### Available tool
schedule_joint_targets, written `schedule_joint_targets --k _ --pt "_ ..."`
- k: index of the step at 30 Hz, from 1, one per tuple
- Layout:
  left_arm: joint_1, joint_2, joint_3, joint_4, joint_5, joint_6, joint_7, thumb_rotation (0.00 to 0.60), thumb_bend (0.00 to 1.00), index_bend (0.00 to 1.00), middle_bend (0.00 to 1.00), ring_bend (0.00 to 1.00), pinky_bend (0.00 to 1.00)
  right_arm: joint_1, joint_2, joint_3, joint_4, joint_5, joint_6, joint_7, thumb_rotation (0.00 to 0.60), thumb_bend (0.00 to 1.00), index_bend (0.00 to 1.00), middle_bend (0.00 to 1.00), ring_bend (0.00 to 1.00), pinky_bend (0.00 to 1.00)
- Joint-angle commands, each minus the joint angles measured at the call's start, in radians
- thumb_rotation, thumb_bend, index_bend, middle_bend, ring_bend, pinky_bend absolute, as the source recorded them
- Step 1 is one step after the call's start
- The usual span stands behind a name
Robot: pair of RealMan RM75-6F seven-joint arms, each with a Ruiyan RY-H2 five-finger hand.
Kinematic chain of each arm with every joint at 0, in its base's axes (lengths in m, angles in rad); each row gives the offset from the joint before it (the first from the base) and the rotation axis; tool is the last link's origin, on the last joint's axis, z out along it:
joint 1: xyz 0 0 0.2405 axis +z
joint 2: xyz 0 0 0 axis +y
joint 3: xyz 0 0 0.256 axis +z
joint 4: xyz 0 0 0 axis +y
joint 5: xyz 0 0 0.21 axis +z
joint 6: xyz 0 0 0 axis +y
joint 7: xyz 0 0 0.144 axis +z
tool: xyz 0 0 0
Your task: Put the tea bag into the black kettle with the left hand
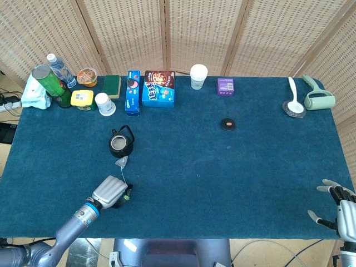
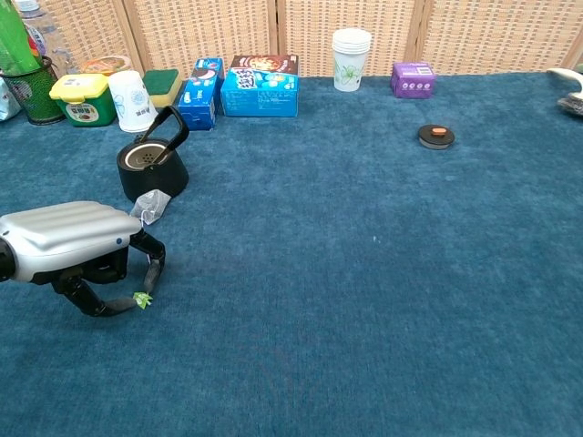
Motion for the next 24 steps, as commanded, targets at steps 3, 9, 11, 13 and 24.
schedule_joint_targets --k 3,9,11,13,24 --pt "-0.006 -0.007 0.004 0.005 -0.011 0.0 0.001 0.6 0.41 0.5 1.0 0.99 0.94 -0.002 0.0 0.0 0.002 0.003 0.0 0.003 0.6 0.03 0.35 0.25 0.29 0.2" --pt "-0.011 -0.017 0.004 0.015 -0.02 0.005 -0.001 0.6 0.41 0.5 1.0 0.99 0.94 -0.003 0.002 0.003 0.001 0.005 0.0 0.0 0.6 0.03 0.35 0.25 0.29 0.2" --pt "-0.013 -0.022 0.005 0.018 -0.024 0.007 -0.002 0.6 0.41 0.5 1.0 0.99 0.94 -0.002 0.002 0.004 0.0 0.006 -0.001 -0.002 0.6 0.03 0.35 0.25 0.29 0.2" --pt "-0.015 -0.025 0.005 0.022 -0.027 0.007 -0.002 0.6 0.41 0.5 1.0 0.99 0.94 -0.002 0.002 0.004 0.0 0.009 -0.004 -0.003 0.6 0.03 0.35 0.25 0.29 0.2" --pt "-0.021 -0.035 0.013 0.031 -0.042 0.012 0.0 0.6 0.41 0.52 1.0 0.99 0.94 -0.007 0.001 0.005 0.0 0.012 -0.001 -0.003 0.6 0.03 0.35 0.25 0.29 0.2"
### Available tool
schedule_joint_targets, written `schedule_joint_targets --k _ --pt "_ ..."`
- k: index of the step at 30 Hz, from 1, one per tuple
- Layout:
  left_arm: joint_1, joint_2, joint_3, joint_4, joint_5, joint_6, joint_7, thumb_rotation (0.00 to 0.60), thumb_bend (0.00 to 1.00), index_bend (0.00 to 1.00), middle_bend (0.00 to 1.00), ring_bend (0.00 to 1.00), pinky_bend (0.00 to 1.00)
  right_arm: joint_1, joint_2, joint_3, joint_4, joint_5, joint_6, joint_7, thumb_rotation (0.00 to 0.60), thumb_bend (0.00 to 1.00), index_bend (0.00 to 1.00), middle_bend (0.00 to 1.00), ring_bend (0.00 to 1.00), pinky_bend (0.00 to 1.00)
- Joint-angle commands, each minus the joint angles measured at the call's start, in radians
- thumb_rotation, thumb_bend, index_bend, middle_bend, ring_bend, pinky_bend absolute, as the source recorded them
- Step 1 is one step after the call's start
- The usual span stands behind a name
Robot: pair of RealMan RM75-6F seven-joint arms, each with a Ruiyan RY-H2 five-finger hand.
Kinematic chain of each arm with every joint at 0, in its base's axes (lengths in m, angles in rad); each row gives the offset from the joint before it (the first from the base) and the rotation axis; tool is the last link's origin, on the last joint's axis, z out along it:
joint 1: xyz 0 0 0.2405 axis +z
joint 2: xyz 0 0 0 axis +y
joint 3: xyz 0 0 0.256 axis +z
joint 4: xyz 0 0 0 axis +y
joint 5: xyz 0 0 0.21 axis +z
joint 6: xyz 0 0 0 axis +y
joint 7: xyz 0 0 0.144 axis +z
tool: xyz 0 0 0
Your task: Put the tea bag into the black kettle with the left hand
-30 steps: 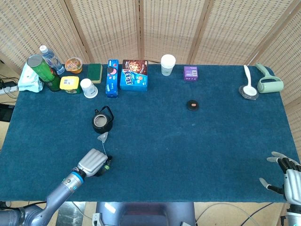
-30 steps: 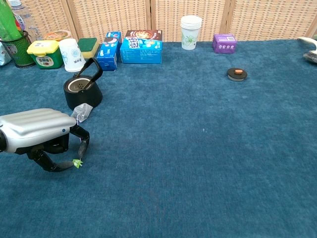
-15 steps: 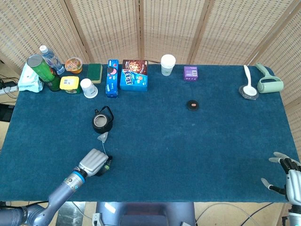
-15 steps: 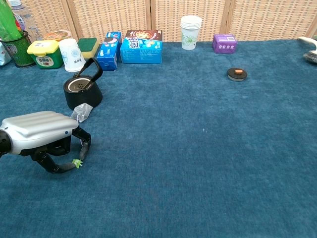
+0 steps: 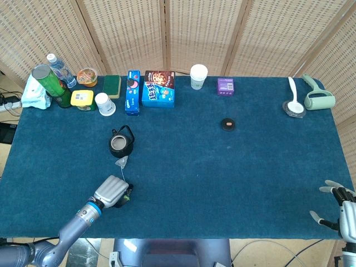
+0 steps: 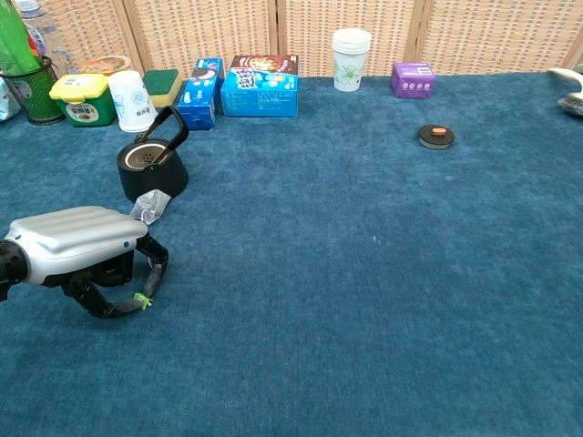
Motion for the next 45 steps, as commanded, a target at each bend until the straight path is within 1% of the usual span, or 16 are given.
schedule_joint_targets --k 1,21,26,32,39,45 --pt "-0.001 -0.001 0.001 0.001 -0.004 0.001 0.0 0.6 0.41 0.53 1.0 0.99 0.94 -0.001 0.0 0.0 0.0 0.0 0.0 0.0 0.6 0.03 0.35 0.25 0.29 0.2" --pt "-0.009 0.006 0.012 -0.01 -0.016 0.009 0.007 0.6 0.46 0.57 1.0 1.0 0.94 -0.006 -0.002 0.0 0.001 0.0 0.002 0.002 0.6 0.03 0.35 0.25 0.29 0.2" --pt "-0.004 0.024 0.008 -0.033 -0.001 0.026 -0.021 0.6 0.47 0.59 1.0 1.0 0.94 -0.007 -0.004 -0.001 0.004 -0.004 0.004 0.008 0.6 0.03 0.35 0.25 0.29 0.2" --pt "0.008 0.063 -0.013 -0.072 0.045 0.061 -0.119 0.6 0.47 0.59 1.0 1.0 0.95 -0.008 -0.006 -0.003 0.011 -0.011 0.008 0.018 0.6 0.03 0.35 0.25 0.29 0.2" --pt "0.022 0.112 -0.058 -0.117 0.108 0.118 -0.266 0.6 0.47 0.59 1.0 1.0 0.95 -0.01 -0.009 -0.006 0.021 -0.021 0.012 0.034 0.6 0.03 0.35 0.25 0.29 0.2" --pt "0.046 0.134 -0.106 -0.131 0.17 0.211 -0.398 0.6 0.48 0.59 1.0 1.0 0.95 -0.008 -0.017 -0.009 0.036 -0.024 0.004 0.055 0.6 0.03 0.35 0.25 0.29 0.2"
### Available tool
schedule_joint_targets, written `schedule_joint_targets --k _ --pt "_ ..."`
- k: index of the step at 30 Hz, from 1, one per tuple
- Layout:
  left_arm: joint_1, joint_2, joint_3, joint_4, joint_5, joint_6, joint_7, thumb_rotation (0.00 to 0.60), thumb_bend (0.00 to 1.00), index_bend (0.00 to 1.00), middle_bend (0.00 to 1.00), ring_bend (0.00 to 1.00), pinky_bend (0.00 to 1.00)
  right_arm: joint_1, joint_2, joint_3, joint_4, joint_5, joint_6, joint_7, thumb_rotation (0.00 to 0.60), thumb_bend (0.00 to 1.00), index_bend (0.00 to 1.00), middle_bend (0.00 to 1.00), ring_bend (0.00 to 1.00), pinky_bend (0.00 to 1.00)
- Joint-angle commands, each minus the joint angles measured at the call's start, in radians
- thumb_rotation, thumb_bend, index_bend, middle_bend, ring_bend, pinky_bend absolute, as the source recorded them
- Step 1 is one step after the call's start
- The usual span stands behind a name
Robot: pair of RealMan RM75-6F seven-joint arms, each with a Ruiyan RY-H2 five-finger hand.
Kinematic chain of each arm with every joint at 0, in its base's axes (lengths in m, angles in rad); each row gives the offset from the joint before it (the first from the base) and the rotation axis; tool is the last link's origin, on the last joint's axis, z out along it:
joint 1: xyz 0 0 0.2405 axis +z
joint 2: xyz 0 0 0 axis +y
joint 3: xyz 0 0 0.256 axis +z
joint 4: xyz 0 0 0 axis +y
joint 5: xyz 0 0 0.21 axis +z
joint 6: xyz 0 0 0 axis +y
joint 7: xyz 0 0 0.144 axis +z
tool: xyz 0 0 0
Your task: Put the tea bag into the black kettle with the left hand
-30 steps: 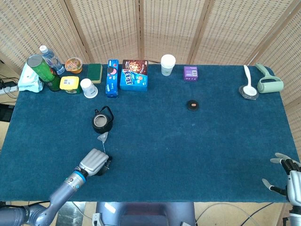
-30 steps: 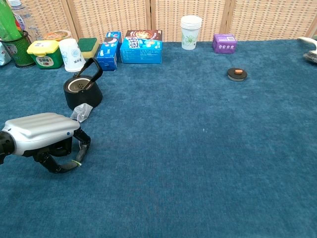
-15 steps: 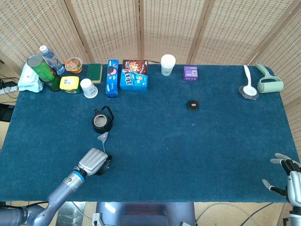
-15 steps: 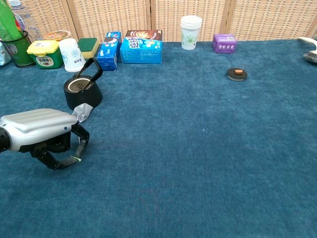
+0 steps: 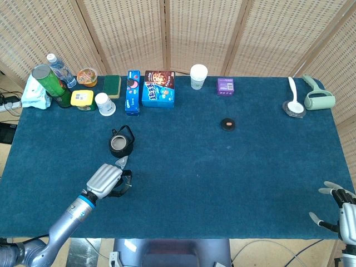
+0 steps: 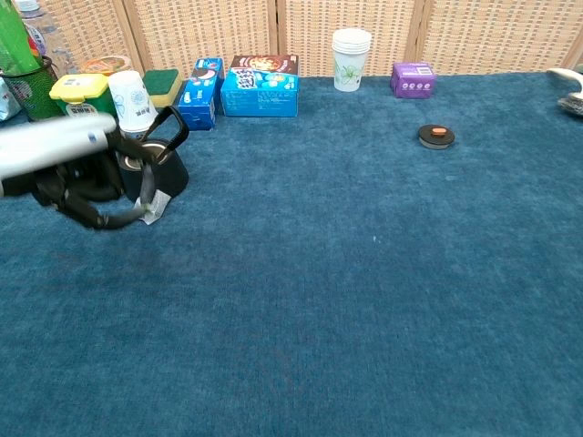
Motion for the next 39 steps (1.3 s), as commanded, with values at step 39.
schedule_joint_targets --k 39 --pt "0.074 -0.029 -0.198 0.108 -0.011 0.252 -0.219 0.6 0.46 0.59 1.0 1.0 0.95 0.021 -0.024 0.009 0.049 0.04 -0.068 0.029 0.6 0.03 0.35 0.25 0.29 0.2"
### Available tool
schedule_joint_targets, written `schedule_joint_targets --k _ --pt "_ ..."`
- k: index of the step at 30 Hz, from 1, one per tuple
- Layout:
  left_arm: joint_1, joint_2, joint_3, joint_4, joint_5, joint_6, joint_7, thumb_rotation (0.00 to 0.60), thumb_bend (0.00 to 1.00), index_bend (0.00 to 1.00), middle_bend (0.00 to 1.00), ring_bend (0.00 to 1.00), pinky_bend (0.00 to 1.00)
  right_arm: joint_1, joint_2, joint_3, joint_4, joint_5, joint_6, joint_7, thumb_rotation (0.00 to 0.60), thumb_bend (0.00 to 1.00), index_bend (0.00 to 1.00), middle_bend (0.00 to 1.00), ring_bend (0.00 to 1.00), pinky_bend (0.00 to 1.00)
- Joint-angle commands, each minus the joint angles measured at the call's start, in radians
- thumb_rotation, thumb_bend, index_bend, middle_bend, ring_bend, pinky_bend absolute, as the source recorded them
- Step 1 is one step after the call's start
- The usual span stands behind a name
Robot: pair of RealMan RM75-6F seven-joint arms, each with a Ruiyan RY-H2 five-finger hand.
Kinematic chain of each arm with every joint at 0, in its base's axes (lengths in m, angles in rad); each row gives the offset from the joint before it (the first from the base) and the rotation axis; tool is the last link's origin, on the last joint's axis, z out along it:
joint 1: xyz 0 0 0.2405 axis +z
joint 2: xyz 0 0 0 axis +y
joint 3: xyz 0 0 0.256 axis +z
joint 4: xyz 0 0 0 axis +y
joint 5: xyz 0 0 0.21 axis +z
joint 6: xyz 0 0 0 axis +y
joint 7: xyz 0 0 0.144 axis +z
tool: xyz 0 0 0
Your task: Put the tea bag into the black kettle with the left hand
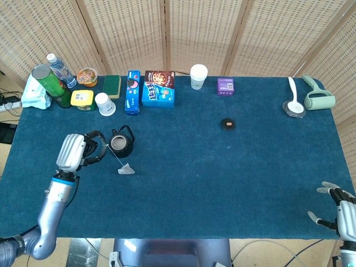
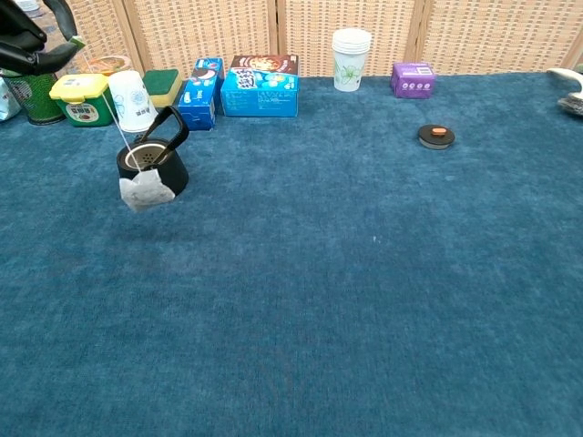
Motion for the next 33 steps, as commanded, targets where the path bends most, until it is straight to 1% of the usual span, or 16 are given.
schedule_joint_targets --k 1,7,18,33 --pt "-0.004 -0.001 -0.007 0.008 -0.007 -0.003 -0.001 0.6 0.46 0.59 1.0 1.0 0.95 0.001 -0.001 0.001 -0.002 0.001 -0.001 -0.003 0.6 0.03 0.35 0.25 0.29 0.2" --pt "-0.02 -0.001 -0.029 0.048 -0.037 -0.029 -0.007 0.6 0.46 0.59 1.0 1.0 0.95 0.009 -0.002 0.003 -0.012 0.012 -0.019 -0.024 0.6 0.03 0.35 0.25 0.29 0.2" --pt "-0.049 -0.021 -0.043 0.12 -0.068 -0.075 -0.018 0.6 0.46 0.59 1.0 1.0 0.95 0.009 0.001 0.006 -0.032 0.027 -0.023 -0.051 0.6 0.03 0.35 0.25 0.29 0.2" --pt "-0.082 -0.014 -0.081 0.136 -0.084 -0.083 -0.015 0.6 0.46 0.59 1.0 1.0 0.95 0.01 -0.004 0.011 -0.03 0.043 -0.032 -0.052 0.6 0.03 0.35 0.25 0.29 0.2"
